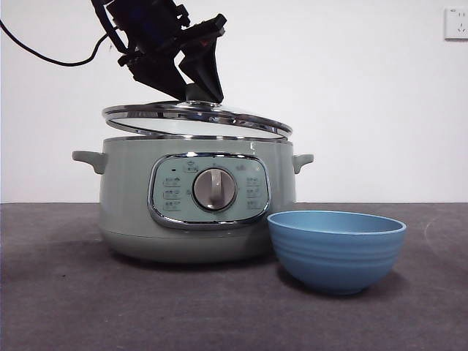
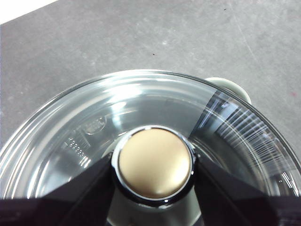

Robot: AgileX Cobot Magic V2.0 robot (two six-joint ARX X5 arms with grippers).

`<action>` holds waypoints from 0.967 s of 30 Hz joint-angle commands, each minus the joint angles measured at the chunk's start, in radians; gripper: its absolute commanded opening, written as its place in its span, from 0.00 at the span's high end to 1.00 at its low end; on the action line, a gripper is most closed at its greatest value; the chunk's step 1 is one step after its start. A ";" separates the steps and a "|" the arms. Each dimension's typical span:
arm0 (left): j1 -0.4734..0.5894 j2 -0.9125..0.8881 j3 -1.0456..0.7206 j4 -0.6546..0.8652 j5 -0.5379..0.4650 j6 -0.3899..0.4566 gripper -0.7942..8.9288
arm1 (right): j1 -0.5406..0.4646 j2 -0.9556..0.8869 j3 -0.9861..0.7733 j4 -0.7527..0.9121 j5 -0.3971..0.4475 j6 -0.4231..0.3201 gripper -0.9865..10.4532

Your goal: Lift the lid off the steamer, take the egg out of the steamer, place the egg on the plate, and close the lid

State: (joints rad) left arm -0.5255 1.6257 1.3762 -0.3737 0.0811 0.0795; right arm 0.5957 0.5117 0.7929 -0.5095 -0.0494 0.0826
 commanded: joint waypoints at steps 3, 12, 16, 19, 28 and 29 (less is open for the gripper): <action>0.004 -0.002 0.016 0.032 0.004 0.015 0.93 | 0.002 -0.002 0.003 0.002 0.003 0.006 0.56; 0.003 0.034 0.016 0.018 0.006 0.010 0.93 | 0.002 -0.002 0.003 0.002 0.002 0.007 0.56; 0.002 0.047 0.016 0.018 0.006 0.007 0.93 | 0.002 -0.002 0.003 0.002 -0.001 0.008 0.56; 0.001 0.051 0.016 0.006 0.006 0.007 0.93 | 0.002 -0.002 0.003 0.002 -0.001 0.008 0.56; 0.002 0.067 0.016 -0.093 0.000 0.006 0.91 | 0.002 -0.002 0.003 0.002 -0.001 0.007 0.56; 0.002 0.067 0.016 -0.098 0.000 0.003 0.91 | 0.002 -0.002 0.003 0.002 -0.001 0.007 0.56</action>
State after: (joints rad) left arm -0.5217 1.6718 1.4010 -0.4347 0.0841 0.0658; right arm 0.5957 0.5117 0.7929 -0.5106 -0.0505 0.0826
